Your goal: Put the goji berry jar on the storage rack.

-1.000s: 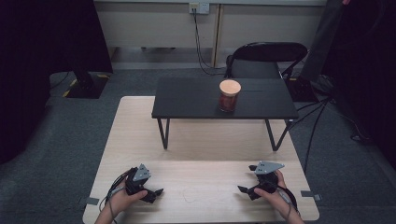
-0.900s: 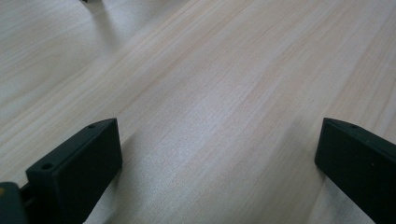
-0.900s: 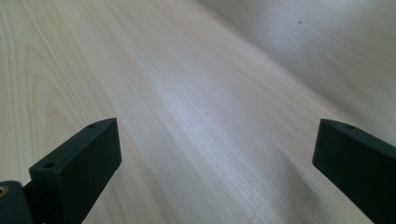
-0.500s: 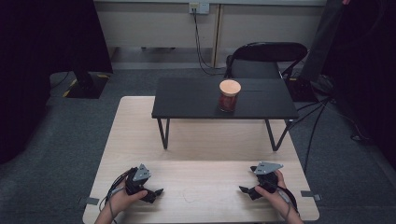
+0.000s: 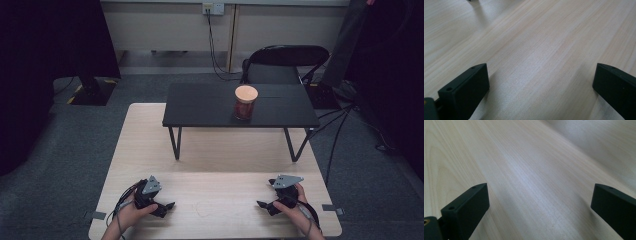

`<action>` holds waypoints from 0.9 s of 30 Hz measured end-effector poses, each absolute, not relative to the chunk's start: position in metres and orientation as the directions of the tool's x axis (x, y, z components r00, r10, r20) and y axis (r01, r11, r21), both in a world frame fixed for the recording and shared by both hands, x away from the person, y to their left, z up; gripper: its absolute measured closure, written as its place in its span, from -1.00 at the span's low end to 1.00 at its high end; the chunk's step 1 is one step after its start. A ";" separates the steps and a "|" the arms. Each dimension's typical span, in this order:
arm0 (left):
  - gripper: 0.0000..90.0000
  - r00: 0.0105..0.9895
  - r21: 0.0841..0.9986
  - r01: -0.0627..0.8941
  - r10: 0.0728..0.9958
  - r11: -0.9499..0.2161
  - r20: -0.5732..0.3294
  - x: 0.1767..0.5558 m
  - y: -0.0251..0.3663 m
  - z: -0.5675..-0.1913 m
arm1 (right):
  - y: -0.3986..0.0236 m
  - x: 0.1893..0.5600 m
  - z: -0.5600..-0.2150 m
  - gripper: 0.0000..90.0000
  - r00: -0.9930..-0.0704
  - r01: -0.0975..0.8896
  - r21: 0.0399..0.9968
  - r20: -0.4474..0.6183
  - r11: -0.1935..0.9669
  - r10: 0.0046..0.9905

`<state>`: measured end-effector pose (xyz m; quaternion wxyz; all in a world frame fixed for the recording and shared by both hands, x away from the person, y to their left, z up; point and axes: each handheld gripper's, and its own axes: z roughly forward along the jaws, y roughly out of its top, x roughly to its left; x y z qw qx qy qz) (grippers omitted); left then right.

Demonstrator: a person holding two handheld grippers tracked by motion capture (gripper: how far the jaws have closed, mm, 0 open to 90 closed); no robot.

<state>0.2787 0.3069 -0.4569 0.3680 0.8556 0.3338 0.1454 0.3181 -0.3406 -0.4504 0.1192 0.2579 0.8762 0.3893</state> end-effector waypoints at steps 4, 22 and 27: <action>-1.00 0.734 0.727 0.465 0.679 -0.505 0.002 0.278 0.307 -0.457 | -0.340 0.318 -0.450 -0.98 -0.840 0.361 0.737 -0.009 0.572 0.543; -1.00 0.733 0.728 0.465 0.680 -0.504 0.002 0.278 0.307 -0.457 | -0.336 0.319 -0.450 -1.00 -0.843 0.362 0.718 -0.020 0.594 0.538; -1.00 0.733 0.728 0.465 0.680 -0.504 0.002 0.278 0.307 -0.457 | -0.335 0.319 -0.450 -1.00 -0.841 0.365 0.717 -0.020 0.595 0.540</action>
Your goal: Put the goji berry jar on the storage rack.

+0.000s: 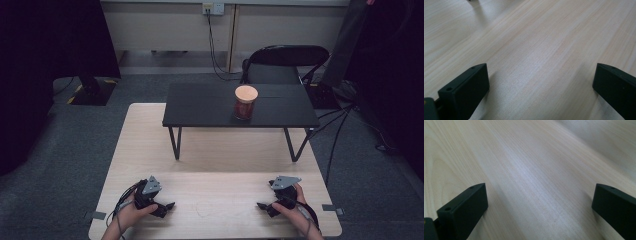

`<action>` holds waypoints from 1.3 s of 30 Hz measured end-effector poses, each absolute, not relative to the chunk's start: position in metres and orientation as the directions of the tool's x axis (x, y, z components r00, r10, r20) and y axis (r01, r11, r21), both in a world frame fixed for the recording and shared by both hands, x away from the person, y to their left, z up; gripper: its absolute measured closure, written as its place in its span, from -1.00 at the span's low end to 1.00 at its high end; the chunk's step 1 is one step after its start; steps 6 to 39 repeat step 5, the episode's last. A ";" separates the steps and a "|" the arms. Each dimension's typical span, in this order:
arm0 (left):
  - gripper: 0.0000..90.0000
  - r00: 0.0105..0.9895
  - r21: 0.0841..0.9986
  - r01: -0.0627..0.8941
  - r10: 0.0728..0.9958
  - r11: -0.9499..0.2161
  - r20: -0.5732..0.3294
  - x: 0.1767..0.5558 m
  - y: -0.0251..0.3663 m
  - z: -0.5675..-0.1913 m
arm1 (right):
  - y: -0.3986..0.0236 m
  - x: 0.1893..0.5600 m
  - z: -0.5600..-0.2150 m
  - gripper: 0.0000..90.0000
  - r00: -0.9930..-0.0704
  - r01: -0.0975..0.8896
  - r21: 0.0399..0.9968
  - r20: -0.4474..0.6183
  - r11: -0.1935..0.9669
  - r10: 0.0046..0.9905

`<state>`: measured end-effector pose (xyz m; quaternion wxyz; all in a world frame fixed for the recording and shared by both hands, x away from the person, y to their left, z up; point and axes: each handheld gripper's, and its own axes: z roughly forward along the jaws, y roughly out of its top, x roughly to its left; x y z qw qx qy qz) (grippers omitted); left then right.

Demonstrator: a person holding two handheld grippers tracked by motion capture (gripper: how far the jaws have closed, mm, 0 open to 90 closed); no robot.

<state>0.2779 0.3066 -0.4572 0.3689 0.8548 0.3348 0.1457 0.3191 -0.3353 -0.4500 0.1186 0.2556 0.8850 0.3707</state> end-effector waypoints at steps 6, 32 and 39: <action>-1.00 0.733 0.728 0.465 0.680 -0.504 0.002 0.278 0.307 -0.457 | -0.335 0.319 -0.450 -1.00 -0.841 0.365 0.716 -0.020 0.595 0.540; -1.00 0.733 0.728 0.465 0.680 -0.504 0.002 0.278 0.307 -0.457 | -0.335 0.319 -0.450 -1.00 -0.841 0.365 0.716 -0.020 0.595 0.540; -1.00 0.733 0.728 0.465 0.680 -0.504 0.002 0.278 0.307 -0.457 | -0.335 0.319 -0.450 -1.00 -0.841 0.365 0.716 -0.020 0.595 0.540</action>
